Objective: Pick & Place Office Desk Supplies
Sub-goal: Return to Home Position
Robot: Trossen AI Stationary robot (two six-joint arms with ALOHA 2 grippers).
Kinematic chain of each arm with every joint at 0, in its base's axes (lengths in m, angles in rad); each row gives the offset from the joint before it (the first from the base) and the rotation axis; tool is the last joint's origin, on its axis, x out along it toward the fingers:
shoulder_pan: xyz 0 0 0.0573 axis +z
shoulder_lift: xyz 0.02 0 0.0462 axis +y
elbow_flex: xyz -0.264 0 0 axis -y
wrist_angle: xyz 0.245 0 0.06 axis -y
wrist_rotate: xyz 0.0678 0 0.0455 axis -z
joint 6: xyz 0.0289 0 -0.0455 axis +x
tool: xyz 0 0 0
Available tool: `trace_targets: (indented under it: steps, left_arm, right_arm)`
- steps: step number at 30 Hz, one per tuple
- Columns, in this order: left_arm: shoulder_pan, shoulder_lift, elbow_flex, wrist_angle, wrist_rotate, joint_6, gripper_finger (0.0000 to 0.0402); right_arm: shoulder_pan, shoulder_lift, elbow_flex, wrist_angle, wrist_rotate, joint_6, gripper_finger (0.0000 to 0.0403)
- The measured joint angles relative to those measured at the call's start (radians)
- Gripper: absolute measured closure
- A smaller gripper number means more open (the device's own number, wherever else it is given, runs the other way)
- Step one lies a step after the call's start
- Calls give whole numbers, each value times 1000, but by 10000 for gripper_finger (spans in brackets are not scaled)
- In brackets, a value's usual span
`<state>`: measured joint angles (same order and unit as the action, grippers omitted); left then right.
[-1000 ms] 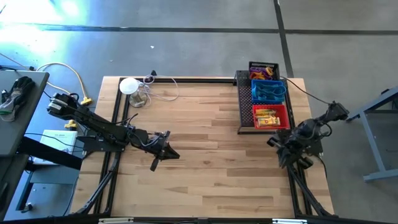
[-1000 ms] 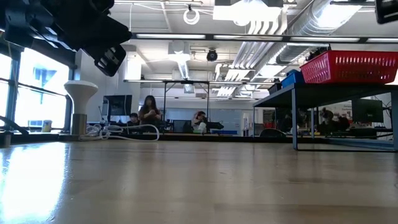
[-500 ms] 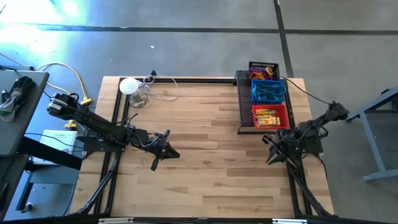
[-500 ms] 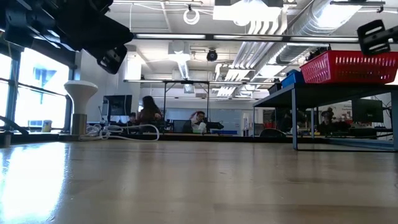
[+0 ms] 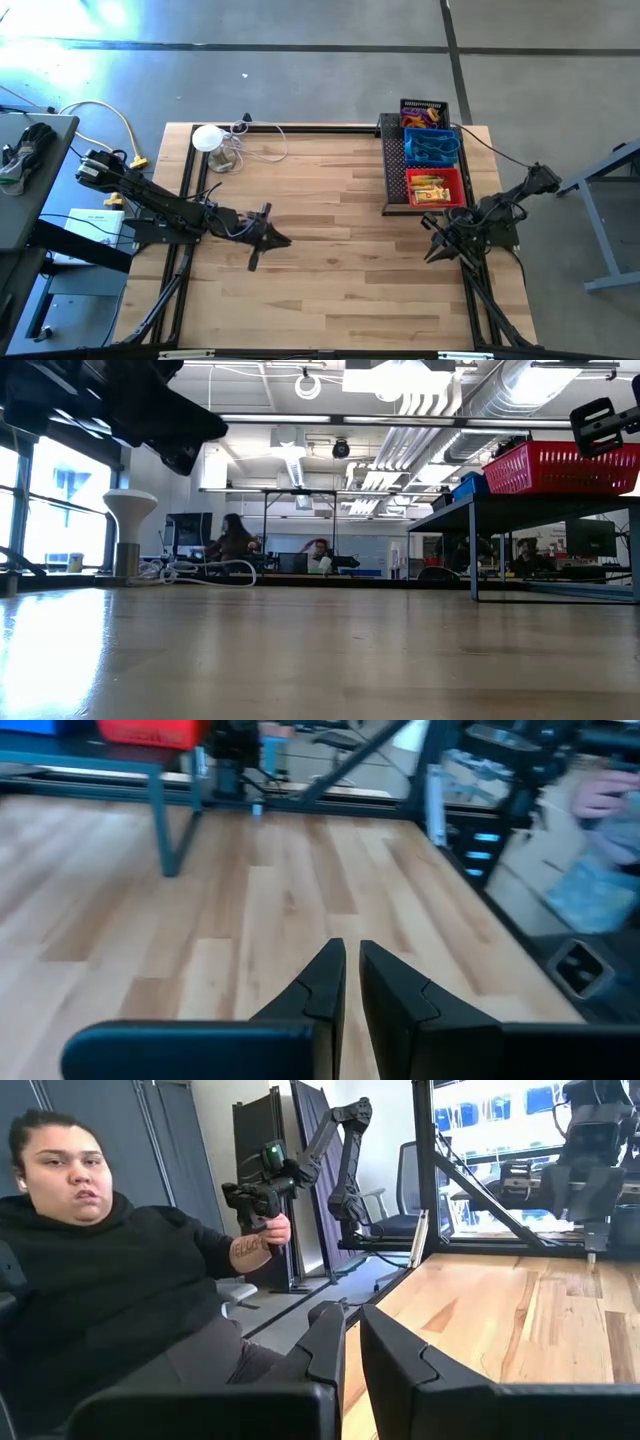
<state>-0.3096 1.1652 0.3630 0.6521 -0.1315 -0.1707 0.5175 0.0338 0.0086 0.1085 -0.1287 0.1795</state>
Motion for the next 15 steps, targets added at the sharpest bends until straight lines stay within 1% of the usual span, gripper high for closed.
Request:
trace_targets:
  steps: [6,11,15]
  left_arm:
    - [0,0,0,0,-155,3,372]
    - [0,0,0,10,-259,46,372]
    - [0,0,0,26,-319,67,372]
  right_arm:
    - [0,0,0,0,0,0,380]
    - [0,0,0,0,3,-5,380]
    - [0,0,0,-15,75,-67,380]
